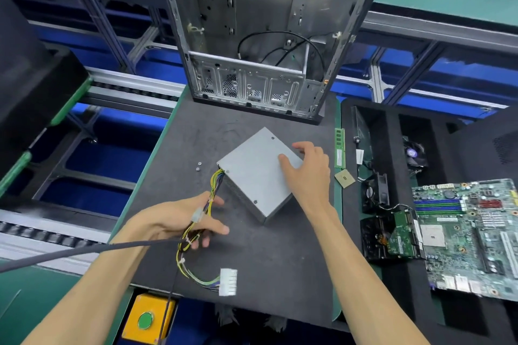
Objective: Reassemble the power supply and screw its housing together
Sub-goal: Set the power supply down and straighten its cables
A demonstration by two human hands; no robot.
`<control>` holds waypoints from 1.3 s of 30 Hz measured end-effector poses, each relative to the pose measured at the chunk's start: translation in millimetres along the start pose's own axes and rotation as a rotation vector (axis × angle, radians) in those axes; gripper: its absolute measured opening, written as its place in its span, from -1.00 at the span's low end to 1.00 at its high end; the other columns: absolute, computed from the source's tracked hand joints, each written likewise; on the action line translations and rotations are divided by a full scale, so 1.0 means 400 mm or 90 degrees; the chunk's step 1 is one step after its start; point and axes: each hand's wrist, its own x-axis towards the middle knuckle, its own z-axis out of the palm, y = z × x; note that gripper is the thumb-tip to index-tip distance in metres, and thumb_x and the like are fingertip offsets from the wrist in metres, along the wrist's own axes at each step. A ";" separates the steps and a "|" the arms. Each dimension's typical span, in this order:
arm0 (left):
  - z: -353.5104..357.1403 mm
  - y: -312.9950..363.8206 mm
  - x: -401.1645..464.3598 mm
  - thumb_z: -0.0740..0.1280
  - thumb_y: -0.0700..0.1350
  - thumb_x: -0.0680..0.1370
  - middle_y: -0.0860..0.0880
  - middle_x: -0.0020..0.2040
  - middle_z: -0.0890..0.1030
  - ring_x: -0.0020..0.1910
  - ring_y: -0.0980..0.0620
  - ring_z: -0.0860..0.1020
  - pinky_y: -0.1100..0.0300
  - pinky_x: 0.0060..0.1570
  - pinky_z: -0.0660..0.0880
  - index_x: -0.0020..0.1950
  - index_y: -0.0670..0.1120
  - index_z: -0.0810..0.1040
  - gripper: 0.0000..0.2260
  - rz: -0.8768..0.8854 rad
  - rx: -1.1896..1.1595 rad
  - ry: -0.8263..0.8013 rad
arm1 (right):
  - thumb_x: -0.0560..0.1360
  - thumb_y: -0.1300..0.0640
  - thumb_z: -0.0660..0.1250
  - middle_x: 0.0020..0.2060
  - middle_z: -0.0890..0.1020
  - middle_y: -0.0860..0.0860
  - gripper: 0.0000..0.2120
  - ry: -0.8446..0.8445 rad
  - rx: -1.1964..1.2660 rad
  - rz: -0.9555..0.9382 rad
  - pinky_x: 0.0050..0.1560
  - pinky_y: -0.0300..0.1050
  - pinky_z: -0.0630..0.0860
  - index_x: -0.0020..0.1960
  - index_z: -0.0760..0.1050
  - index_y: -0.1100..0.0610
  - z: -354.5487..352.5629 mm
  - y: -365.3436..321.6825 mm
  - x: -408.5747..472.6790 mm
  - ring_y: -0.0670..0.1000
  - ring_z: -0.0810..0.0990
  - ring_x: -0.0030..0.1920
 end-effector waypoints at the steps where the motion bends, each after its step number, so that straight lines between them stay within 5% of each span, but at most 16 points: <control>1: -0.001 -0.005 0.002 0.53 -0.20 0.49 -0.11 -0.38 0.56 -0.52 -0.03 0.52 0.16 -0.55 0.49 0.34 -0.04 0.28 -0.44 0.006 -0.039 0.005 | 0.55 -0.09 0.38 0.21 0.51 0.00 -0.63 0.004 -0.017 -0.004 0.23 0.01 0.31 0.30 0.47 -0.01 0.000 -0.005 0.000 0.06 0.41 0.26; 5: 0.004 -0.026 -0.013 0.60 -0.06 0.37 -0.11 -0.37 0.53 -0.44 -0.15 0.57 -0.06 -0.36 0.65 0.11 -0.17 0.38 -0.50 0.042 -0.068 0.013 | 0.56 -0.10 0.35 0.29 0.44 0.06 -0.58 -0.006 -0.055 0.018 0.31 0.10 0.27 0.37 0.42 0.00 0.006 -0.023 -0.007 0.12 0.34 0.34; 11: -0.002 -0.035 -0.038 0.53 -0.17 0.30 0.02 -0.34 0.46 -0.34 0.06 0.47 0.25 -0.29 0.47 0.20 -0.23 0.42 -0.46 0.092 0.049 0.013 | 0.43 -0.39 0.36 0.42 0.33 0.06 -0.20 -0.054 -0.085 0.051 0.43 0.22 0.20 0.53 0.26 -0.04 0.026 -0.033 -0.049 0.14 0.20 0.47; 16: -0.018 -0.029 -0.061 0.47 -0.15 0.32 0.05 -0.37 0.42 -0.39 0.07 0.45 0.22 -0.49 0.38 0.21 -0.05 0.37 -0.48 0.073 0.124 -0.008 | 0.39 -0.47 0.33 0.42 0.35 0.07 -0.08 -0.053 -0.102 0.062 0.38 0.19 0.20 0.59 0.15 -0.06 0.034 -0.036 -0.081 0.14 0.20 0.44; 22: -0.006 -0.049 -0.043 0.41 -0.31 0.55 -0.12 -0.03 0.33 -0.18 -0.07 0.51 -0.15 -0.36 0.65 0.25 0.01 0.41 -0.62 0.020 0.014 -0.010 | 0.45 -0.32 0.40 0.35 0.35 0.09 -0.25 0.005 -0.108 0.003 0.49 0.19 0.11 0.51 0.30 -0.01 0.034 -0.041 -0.095 0.14 0.22 0.42; 27: 0.021 -0.066 -0.033 0.49 -0.13 0.49 -0.13 -0.20 0.56 -0.23 -0.21 0.61 -0.23 -0.17 0.65 0.18 -0.11 0.48 -0.68 0.066 -0.127 -0.026 | 0.51 -0.25 0.38 0.39 0.33 0.09 -0.32 -0.005 -0.078 -0.020 0.51 0.15 0.12 0.52 0.32 0.03 0.033 -0.029 -0.109 0.14 0.23 0.45; 30: 0.027 -0.062 -0.033 0.41 -0.06 0.57 -0.27 -0.07 0.67 -0.07 -0.41 0.66 -0.23 -0.08 0.65 0.19 -0.20 0.51 -0.72 0.073 -0.154 -0.012 | 0.55 -0.17 0.37 0.42 0.32 0.11 -0.39 -0.017 -0.072 -0.034 0.53 0.15 0.07 0.51 0.34 0.06 0.024 -0.025 -0.120 0.15 0.20 0.48; 33: 0.028 -0.073 -0.026 0.35 -0.09 0.59 -0.31 0.00 0.68 -0.02 -0.38 0.67 -0.23 -0.09 0.65 0.24 -0.19 0.53 -0.73 0.062 -0.139 0.004 | 0.57 -0.02 0.38 0.41 0.34 0.11 -0.62 0.039 -0.041 -0.075 0.54 0.15 0.04 0.34 0.49 0.09 0.010 -0.027 -0.147 0.12 0.18 0.50; 36: 0.034 -0.096 -0.031 0.35 -0.03 0.63 -0.29 0.05 0.69 0.01 -0.38 0.67 -0.24 -0.12 0.64 0.28 -0.02 0.51 -0.76 0.046 -0.149 0.007 | 0.57 0.09 0.38 0.14 0.56 -0.05 -0.93 0.122 0.038 -0.170 0.31 -0.02 0.33 0.03 0.60 0.05 -0.015 -0.036 -0.178 -0.03 0.43 0.25; 39: 0.042 -0.123 -0.049 0.43 0.14 0.48 -0.33 0.08 0.67 0.04 -0.40 0.66 -0.21 -0.05 0.64 0.31 0.13 0.49 -0.59 0.054 -0.162 -0.024 | 0.58 0.03 0.31 -0.30 0.65 -0.13 -0.89 -0.124 0.152 -0.112 -0.12 -0.11 0.54 -0.11 0.56 -0.03 -0.050 -0.068 -0.198 -0.12 0.57 -0.24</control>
